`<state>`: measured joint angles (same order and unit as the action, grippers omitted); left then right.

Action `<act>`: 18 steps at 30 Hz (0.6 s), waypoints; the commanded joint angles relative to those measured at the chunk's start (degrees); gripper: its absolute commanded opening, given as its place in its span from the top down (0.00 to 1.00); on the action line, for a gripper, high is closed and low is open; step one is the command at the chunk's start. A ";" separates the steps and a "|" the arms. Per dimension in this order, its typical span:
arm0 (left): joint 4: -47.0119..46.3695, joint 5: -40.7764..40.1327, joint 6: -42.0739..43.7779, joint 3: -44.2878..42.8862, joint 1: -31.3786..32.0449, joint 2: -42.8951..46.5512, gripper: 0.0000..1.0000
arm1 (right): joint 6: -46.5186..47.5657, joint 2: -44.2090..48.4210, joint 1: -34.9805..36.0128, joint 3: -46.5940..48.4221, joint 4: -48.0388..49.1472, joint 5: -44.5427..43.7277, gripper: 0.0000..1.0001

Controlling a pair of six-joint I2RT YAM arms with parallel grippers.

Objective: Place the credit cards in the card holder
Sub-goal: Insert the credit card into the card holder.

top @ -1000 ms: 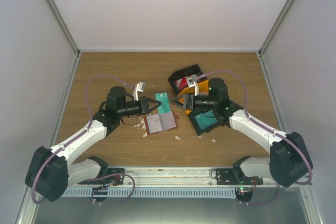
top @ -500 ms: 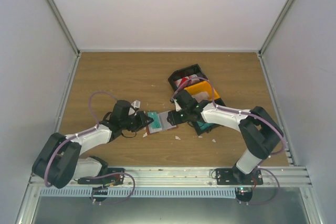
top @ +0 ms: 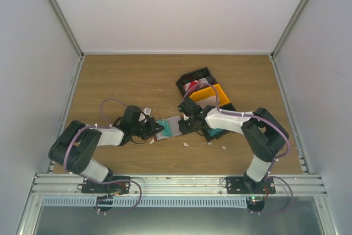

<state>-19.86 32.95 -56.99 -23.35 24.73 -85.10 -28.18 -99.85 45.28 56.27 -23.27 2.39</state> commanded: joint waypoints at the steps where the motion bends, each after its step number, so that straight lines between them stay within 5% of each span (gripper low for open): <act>1: -8.76 2.91 -1.31 -0.41 0.37 -3.38 1.00 | -0.09 -1.70 0.62 0.30 -2.58 -1.08 0.58; 18: -8.10 -0.06 -0.10 1.24 0.32 0.89 1.00 | -2.14 -1.50 0.60 -0.31 -3.13 -1.18 0.68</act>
<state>-25.34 33.93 -58.81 -23.20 24.75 -87.13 -29.45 -100.12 45.32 56.42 -23.59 2.52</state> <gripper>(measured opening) 0.026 0.325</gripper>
